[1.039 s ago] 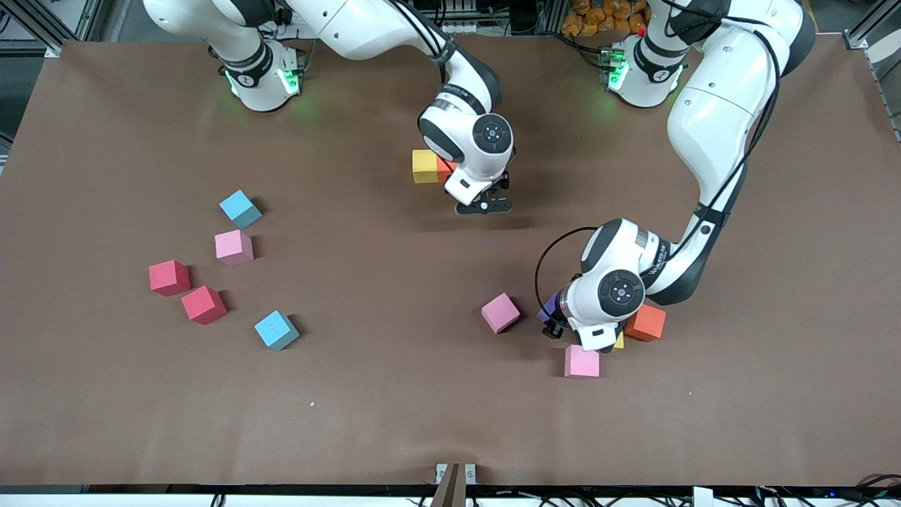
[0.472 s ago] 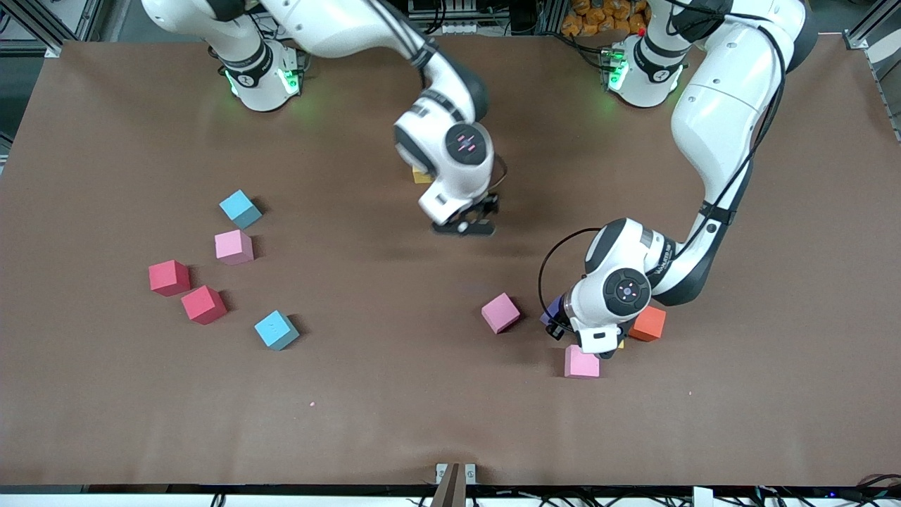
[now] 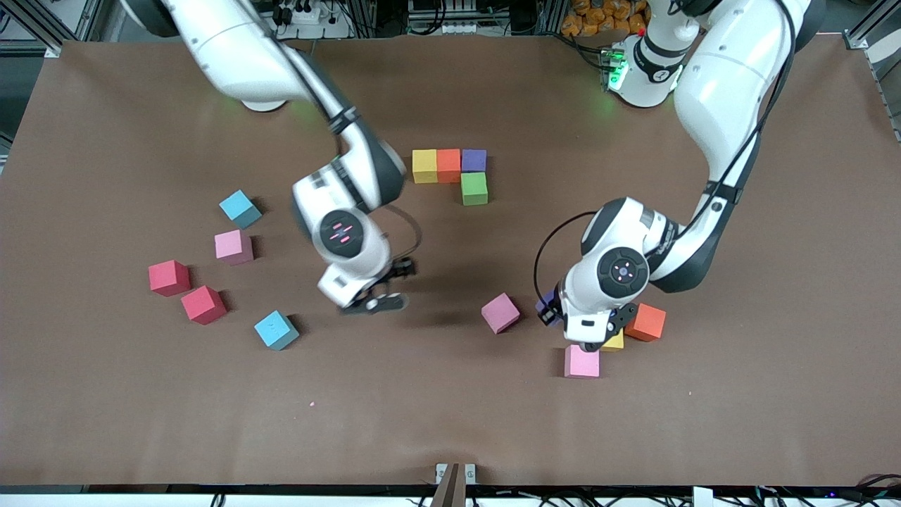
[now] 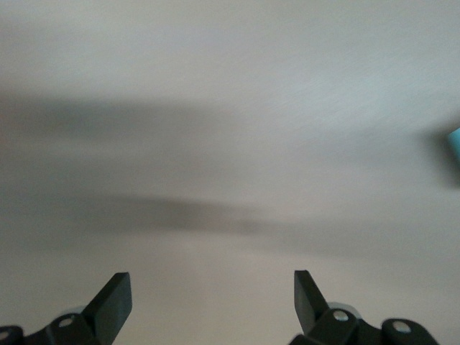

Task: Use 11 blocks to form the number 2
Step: 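Grasp the second purple block with the left gripper while the right gripper withdraws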

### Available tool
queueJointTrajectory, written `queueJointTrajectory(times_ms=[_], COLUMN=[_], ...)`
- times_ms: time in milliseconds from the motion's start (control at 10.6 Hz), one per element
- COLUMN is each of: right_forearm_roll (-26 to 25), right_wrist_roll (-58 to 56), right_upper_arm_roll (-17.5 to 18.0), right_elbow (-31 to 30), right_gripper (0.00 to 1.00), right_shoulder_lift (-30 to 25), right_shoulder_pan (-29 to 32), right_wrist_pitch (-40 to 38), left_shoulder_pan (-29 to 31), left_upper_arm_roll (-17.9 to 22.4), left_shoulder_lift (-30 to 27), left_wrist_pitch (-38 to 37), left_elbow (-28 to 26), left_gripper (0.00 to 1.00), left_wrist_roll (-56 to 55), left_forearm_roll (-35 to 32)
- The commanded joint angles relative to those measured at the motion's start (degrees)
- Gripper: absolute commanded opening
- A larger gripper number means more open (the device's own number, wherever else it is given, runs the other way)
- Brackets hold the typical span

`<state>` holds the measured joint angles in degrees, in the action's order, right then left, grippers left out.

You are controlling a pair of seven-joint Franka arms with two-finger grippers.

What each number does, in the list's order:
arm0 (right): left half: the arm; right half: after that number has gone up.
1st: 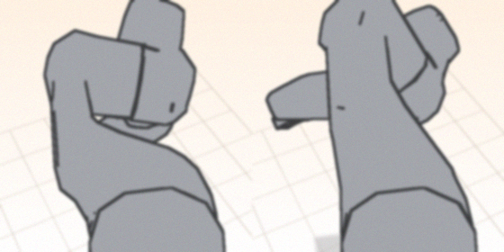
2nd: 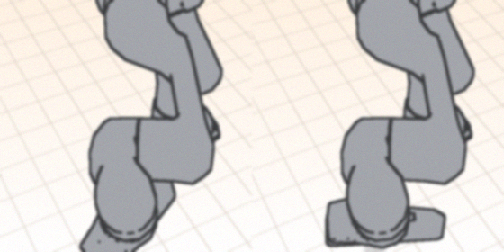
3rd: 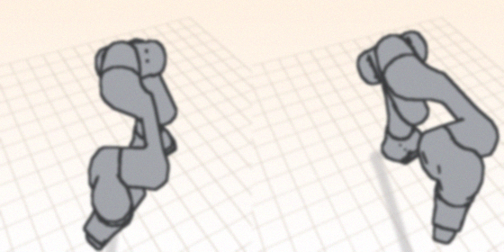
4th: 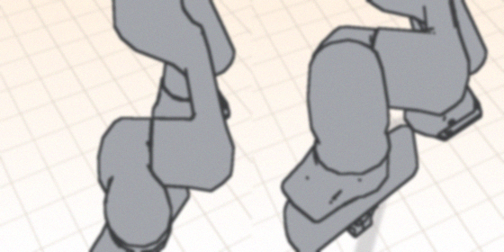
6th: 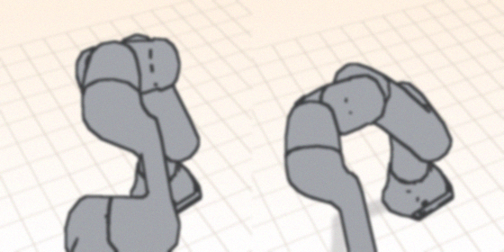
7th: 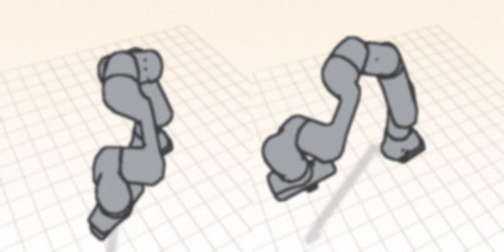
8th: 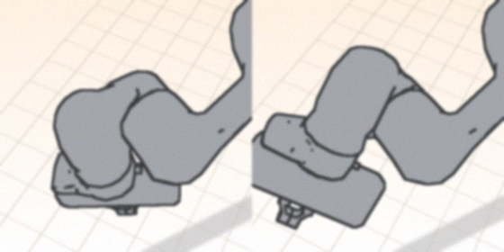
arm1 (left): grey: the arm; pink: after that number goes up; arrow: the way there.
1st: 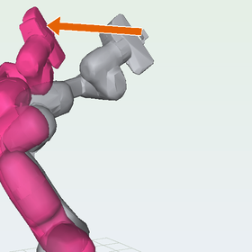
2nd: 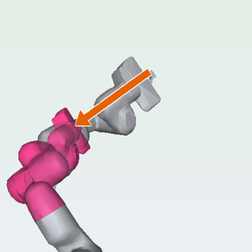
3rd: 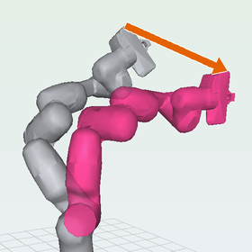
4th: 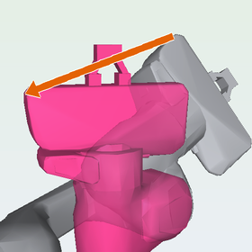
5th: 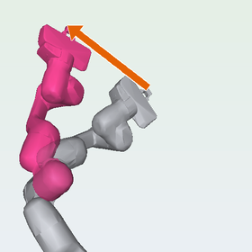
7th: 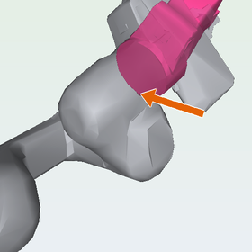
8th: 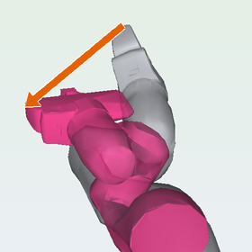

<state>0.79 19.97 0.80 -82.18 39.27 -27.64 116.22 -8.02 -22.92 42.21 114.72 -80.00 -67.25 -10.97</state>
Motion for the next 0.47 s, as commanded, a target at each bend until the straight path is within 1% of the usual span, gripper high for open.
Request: queueJointTrajectory(times_ms=[0,94,189,378], right_forearm_roll=[-7.3,-8.5,-8.5,-8.5], right_wrist_roll=[-6.5,-8.2,-9.8,-17.3], right_upper_arm_roll=[0.9,0.9,1.0,1.0], right_elbow=[-0.5,-0.6,-0.6,-1.0], right_gripper=[1.00,1.00,1.00,1.00], right_shoulder_lift=[-0.5,-0.3,-0.2,-0.1], right_shoulder_pan=[5.4,7.4,8.9,11.8], right_wrist_pitch=[-0.4,-0.5,-0.8,-1.4], left_shoulder_pan=[-0.2,-1.3,-2.4,-5.8], left_upper_arm_roll=[-2.4,-2.8,-2.9,-2.9], left_shoulder_lift=[-2.6,-2.6,-2.5,-2.0], left_wrist_pitch=[-1.7,-1.7,-1.7,-1.7], left_elbow=[-2.4,-2.4,-2.4,-2.1], left_gripper=[0.50,0.50,0.50,0.50], left_wrist_roll=[2.9,4.5,5.5,6.6], left_forearm_roll=[-1.2,-1.2,-1.2,-1.2])
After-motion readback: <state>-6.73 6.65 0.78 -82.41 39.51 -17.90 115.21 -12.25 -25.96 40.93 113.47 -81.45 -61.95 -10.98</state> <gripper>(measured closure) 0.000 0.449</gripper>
